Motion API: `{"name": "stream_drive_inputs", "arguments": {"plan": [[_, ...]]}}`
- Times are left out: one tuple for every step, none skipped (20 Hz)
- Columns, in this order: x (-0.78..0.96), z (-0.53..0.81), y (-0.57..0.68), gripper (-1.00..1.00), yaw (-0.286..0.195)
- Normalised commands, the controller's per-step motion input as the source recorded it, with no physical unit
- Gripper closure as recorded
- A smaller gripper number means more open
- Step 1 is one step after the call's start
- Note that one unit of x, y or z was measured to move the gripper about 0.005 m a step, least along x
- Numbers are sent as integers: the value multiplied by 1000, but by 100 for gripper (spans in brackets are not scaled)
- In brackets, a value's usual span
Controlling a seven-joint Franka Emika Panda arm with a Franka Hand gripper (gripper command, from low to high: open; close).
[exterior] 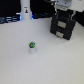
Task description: Open the kcup holder, insert the kcup into the holder, and close the kcup holder
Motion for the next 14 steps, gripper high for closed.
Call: {"name": "stream_drive_inputs", "arguments": {"plan": [[-157, -280, 303, -100, -69], [-214, -337, 251, -100, -57], [-246, -360, 217, -100, -49], [-269, -371, 194, -100, -43], [-286, -389, 177, -100, -36], [-297, -409, 160, -100, -34], [-300, -411, 151, -100, -31], [-280, -434, 143, -100, -29], [-274, -426, 143, -100, -26], [-246, -403, 149, -100, -23], [-214, -349, 140, -100, -17], [-223, -300, 129, -100, -13], [-217, -234, 100, -100, -12], [-183, -146, 86, 100, -10]]}}
